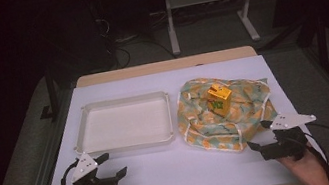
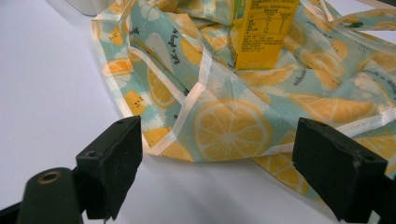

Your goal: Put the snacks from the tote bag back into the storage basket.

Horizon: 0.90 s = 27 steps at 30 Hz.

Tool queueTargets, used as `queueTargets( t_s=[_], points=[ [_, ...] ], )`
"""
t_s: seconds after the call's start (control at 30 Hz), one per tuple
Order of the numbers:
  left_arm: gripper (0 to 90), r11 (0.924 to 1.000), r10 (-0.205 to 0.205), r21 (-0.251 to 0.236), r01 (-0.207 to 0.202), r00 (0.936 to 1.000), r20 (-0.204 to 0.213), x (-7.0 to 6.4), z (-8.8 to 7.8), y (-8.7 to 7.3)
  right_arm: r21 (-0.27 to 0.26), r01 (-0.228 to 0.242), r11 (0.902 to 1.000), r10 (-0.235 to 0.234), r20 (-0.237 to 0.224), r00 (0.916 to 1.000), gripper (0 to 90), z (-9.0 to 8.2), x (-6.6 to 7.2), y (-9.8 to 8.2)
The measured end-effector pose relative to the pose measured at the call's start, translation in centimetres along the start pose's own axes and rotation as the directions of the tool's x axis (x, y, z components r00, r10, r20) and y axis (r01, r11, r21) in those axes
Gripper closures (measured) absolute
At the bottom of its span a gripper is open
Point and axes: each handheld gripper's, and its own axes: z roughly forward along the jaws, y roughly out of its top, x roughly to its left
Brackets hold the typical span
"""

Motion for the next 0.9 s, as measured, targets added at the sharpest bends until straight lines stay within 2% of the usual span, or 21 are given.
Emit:
queueTargets(
  t_s=[0.13,0.43,0.63,0.9],
  points=[
    [17.8,1.0000,0.007,-0.002,-0.007,1.0000,0.000,0.0,0.0,0.0,0.001,0.002,1.0000,-0.002,0.003,1.0000,15.5,0.0,0.1,0.0],
    [17.8,0.9999,-0.009,-0.005,0.009,1.0000,-0.003,0.0,0.0,-0.1,0.009,-0.009,0.9999,0.009,-0.008,0.9999,15.4,0.2,0.1,0.5],
    [17.9,0.9999,-0.015,-0.001,0.015,0.9999,-0.005,0.0,0.0,-0.1,-0.002,-0.018,0.9998,0.018,-0.017,0.9997,15.5,0.0,-0.5,1.8],
    [17.8,0.9997,-0.024,-0.006,0.024,0.9997,-0.007,0.2,-0.2,-0.3,0.029,-0.013,0.9995,0.014,-0.047,0.9988,15.9,0.2,-1.4,3.5]
  ],
)
